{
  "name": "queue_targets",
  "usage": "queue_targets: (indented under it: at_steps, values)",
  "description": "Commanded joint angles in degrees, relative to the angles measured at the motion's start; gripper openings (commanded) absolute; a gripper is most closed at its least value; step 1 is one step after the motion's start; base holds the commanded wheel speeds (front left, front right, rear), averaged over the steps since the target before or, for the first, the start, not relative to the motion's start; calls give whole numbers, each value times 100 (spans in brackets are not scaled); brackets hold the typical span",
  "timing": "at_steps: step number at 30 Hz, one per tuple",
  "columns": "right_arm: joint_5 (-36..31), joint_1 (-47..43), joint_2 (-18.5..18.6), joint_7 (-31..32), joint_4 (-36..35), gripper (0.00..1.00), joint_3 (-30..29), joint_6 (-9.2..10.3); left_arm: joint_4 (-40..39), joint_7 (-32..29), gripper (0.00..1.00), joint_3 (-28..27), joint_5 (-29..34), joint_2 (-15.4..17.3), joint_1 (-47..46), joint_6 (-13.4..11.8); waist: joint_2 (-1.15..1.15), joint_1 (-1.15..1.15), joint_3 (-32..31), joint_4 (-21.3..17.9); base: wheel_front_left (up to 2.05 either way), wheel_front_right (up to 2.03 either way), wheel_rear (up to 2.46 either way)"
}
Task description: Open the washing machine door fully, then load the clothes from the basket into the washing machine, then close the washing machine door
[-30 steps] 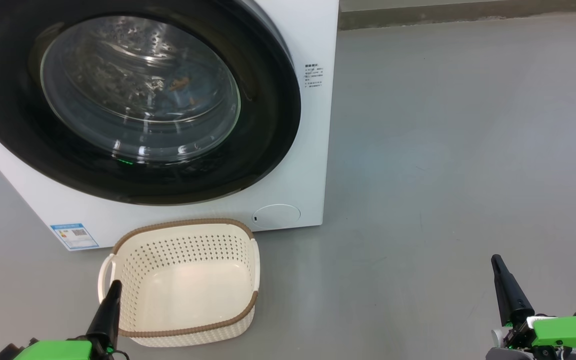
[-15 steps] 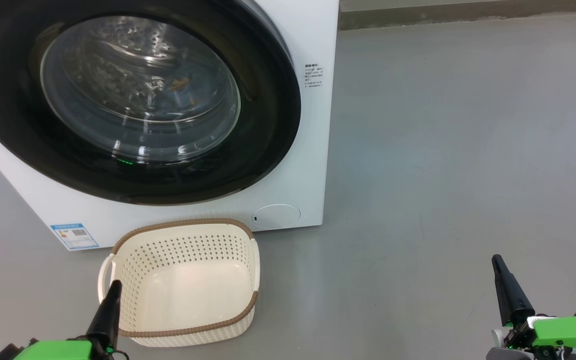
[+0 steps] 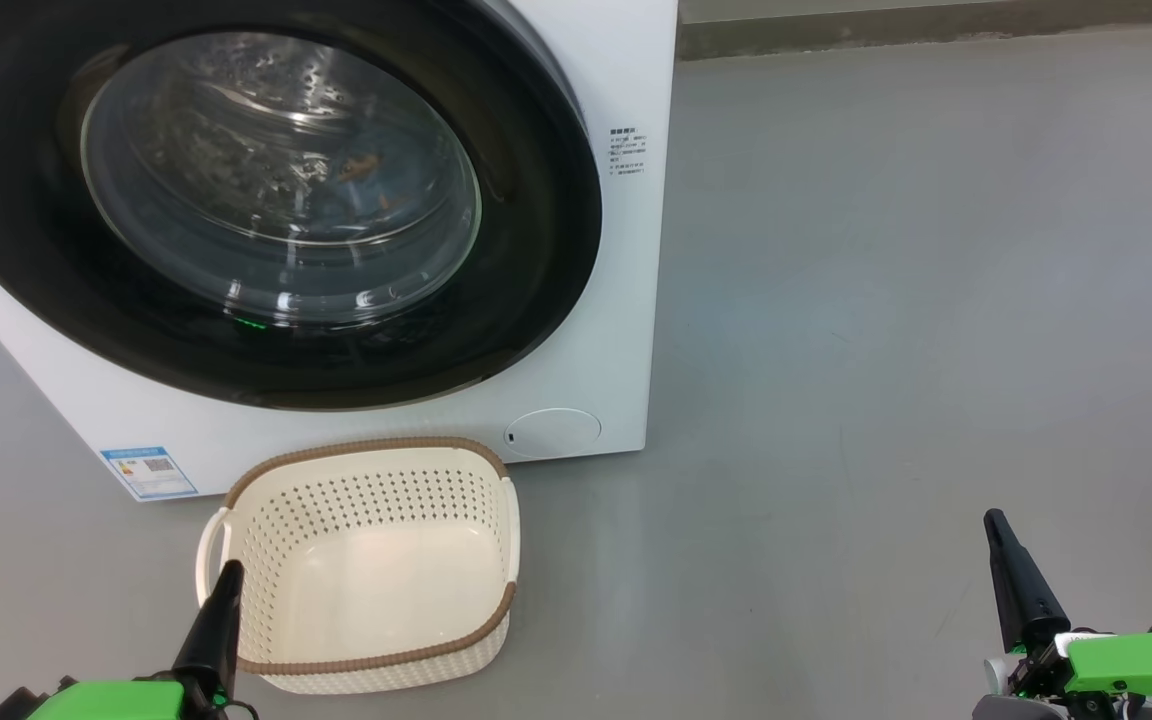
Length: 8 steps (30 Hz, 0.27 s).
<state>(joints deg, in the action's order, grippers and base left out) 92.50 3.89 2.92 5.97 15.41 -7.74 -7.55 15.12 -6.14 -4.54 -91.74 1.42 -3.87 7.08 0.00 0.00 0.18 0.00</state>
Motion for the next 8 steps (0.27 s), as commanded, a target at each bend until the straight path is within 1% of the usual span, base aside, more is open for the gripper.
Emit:
queue_targets:
  at_steps: [1,8]
  values:
    - [-22,228,10,40,-139,0,136,6,-108,-34,0,-196,-44,145,-232,41,0,0,0,0,0,0,0]
    - [-23,228,9,41,-139,0,134,6,-108,-34,0,-196,-44,145,-232,41,0,0,0,0,0,0,0]
